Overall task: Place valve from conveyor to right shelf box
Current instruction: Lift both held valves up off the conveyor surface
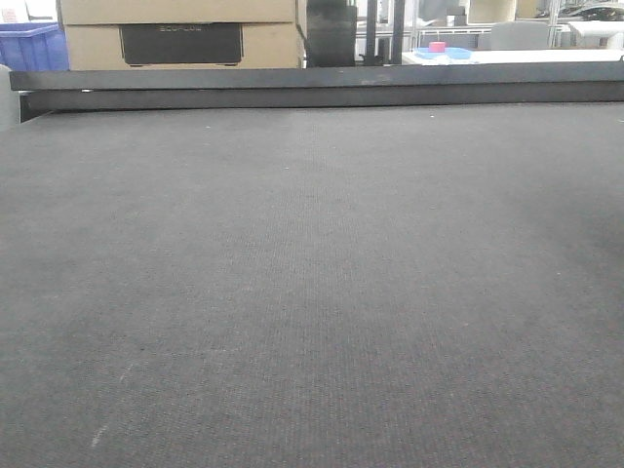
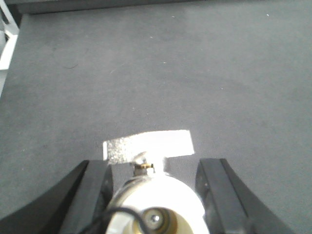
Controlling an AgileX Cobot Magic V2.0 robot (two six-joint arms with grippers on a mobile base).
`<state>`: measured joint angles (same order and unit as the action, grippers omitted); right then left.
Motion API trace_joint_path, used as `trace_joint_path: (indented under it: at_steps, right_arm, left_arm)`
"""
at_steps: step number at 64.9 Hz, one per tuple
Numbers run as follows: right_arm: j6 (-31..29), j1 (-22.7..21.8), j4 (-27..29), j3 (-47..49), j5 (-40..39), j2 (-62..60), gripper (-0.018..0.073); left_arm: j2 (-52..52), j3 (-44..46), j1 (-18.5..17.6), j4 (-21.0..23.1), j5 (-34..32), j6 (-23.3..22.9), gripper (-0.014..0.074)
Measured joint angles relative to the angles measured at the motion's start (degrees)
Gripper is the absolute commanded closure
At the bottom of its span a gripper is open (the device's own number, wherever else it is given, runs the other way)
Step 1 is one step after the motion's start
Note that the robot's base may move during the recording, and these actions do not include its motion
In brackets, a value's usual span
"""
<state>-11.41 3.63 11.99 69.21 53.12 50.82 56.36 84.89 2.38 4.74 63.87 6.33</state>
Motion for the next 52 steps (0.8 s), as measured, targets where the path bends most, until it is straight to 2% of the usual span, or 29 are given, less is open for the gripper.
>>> trace_joint_path:
  at_steps: [14, 40, 52]
  right_arm:
    - [0.0, 0.0, 0.0, -0.3, -1.9, -3.3, 0.0712]
    - [0.0, 0.0, 0.0, -0.3, -2.9, -3.5, 0.0712]
    - [0.0, 0.0, 0.0, -0.3, -2.9, -3.5, 0.0712]
  left_arm:
    - [-5.1, -5.7, 0.0, -0.1, -4.2, -0.2, 0.0708]
    - [-5.3, -6.2, 0.0, -0.1, -5.7, -0.3, 0.0708]
    - [-5.3, -6.2, 0.0, -0.1, -8.6, -0.3, 0.0708]
